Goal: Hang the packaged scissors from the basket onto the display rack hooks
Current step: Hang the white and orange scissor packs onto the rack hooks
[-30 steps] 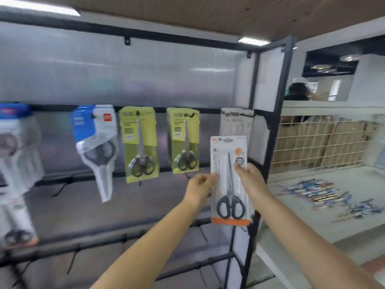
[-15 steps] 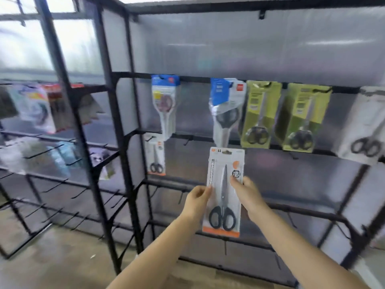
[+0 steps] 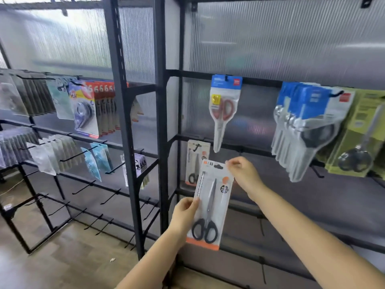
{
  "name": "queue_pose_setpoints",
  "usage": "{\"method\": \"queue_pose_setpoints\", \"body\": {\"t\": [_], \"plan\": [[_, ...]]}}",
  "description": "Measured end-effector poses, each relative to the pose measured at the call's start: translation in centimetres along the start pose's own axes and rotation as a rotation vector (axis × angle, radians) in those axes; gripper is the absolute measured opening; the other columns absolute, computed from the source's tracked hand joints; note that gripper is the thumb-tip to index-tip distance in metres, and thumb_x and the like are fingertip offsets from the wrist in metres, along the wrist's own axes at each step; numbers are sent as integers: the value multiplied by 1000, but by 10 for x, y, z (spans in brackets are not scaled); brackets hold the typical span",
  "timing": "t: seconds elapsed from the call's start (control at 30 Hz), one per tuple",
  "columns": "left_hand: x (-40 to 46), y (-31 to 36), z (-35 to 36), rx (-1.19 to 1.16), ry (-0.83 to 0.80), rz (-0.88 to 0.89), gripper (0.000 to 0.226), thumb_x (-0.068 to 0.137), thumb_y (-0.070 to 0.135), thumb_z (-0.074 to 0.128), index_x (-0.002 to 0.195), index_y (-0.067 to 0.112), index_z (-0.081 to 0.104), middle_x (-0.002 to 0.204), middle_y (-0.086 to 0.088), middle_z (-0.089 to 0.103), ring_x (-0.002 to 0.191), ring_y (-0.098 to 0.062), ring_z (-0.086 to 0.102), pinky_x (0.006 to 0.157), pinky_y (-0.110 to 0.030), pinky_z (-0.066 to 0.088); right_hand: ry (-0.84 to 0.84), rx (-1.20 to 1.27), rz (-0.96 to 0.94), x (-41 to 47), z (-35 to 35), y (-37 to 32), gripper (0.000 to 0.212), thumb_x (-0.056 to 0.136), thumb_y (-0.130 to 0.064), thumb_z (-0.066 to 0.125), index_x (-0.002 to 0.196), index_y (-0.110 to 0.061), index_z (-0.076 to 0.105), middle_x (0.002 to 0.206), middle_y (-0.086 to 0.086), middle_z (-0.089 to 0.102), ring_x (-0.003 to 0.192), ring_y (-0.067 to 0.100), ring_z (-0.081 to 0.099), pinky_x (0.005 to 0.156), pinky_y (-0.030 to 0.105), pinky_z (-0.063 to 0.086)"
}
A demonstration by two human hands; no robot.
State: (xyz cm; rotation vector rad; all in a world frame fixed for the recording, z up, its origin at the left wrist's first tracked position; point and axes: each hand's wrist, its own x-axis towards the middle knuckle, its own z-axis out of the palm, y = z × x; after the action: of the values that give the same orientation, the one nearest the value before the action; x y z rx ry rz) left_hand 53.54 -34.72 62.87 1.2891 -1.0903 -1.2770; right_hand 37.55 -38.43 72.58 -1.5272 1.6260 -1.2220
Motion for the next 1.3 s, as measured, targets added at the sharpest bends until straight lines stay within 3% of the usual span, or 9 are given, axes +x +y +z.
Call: {"method": "queue_pose_setpoints", "body": {"t": [0.1, 0.27, 0.43, 0.6, 0.73, 0.83, 1.0, 1.17, 1.3], "plan": [[25, 0, -22, 8, 4, 16, 20, 96, 28, 52, 85, 12, 59, 81, -1, 60, 73, -12, 55, 62, -20, 43, -33, -92, -32, 25, 21, -5, 6, 92, -15, 56, 88, -15, 60, 85, -4, 60, 86, 17, 56, 81, 36, 48], [65, -3, -42, 18, 11, 12, 21, 96, 27, 52, 88, 9, 59, 76, 2, 58, 67, -7, 52, 52, -9, 40, -42, -203, -88, 53, 52, -12, 6, 92, -10, 57, 94, -8, 62, 82, -4, 56, 85, 17, 54, 75, 31, 45], [100, -2, -47, -44, -4, -19, 21, 96, 30, 52, 91, 11, 59, 86, -5, 62, 76, -13, 56, 66, -21, 46, 6, -238, -78, 81, 71, -16, 11, 92, -10, 56, 100, -4, 61, 90, 0, 56, 86, 14, 51, 70, 23, 38], [128, -5, -46, -45, -2, -55, 22, 96, 32, 50, 89, 12, 57, 83, -1, 60, 74, -12, 55, 63, -20, 44, 37, -310, -50, 106, 85, -11, 10, 93, -9, 54, 97, -5, 62, 94, 0, 56, 90, 12, 49, 73, 20, 35], [148, -11, -44, -44, 12, -78, 20, 97, 31, 50, 91, 13, 56, 89, -5, 60, 77, -12, 55, 63, -20, 45, 70, -362, -86, 114, 96, -2, 10, 94, -7, 52, 94, -5, 61, 94, 1, 55, 84, 10, 49, 52, 7, 35], [161, -17, -40, -19, 25, -74, 16, 97, 29, 50, 92, 14, 55, 86, 0, 58, 76, -9, 54, 61, -18, 41, 86, -392, -114, 118, 104, 5, 14, 96, -8, 47, 96, -4, 60, 93, 0, 54, 68, -1, 47, 51, 1, 37], [183, -20, -31, -18, 51, 19, 12, 97, 22, 49, 99, 11, 54, 88, 4, 58, 78, -2, 53, 62, -11, 41, 100, -490, -185, 126, 115, 21, 17, 97, -7, 42, 105, -9, 56, 106, 4, 51, 102, 20, 52, 74, 11, 36], [207, -22, -21, -43, 56, 13, 16, 97, 25, 49, 101, 10, 54, 89, 1, 59, 79, -9, 56, 60, -13, 44, 77, -649, -194, 129, 125, 35, 40, 98, -7, 36, 138, -5, 38, 148, 10, 26, 138, 22, 23, 111, 32, 28], [222, -20, -15, -43, 62, 16, 16, 98, 25, 49, 97, 10, 53, 89, -4, 61, 73, -9, 57, 59, -17, 48, 18, -728, -148, 132, 127, 40, 50, 98, -7, 35, 147, -8, 23, 158, 9, 2, 145, 24, 4, 118, 37, 16]]}}
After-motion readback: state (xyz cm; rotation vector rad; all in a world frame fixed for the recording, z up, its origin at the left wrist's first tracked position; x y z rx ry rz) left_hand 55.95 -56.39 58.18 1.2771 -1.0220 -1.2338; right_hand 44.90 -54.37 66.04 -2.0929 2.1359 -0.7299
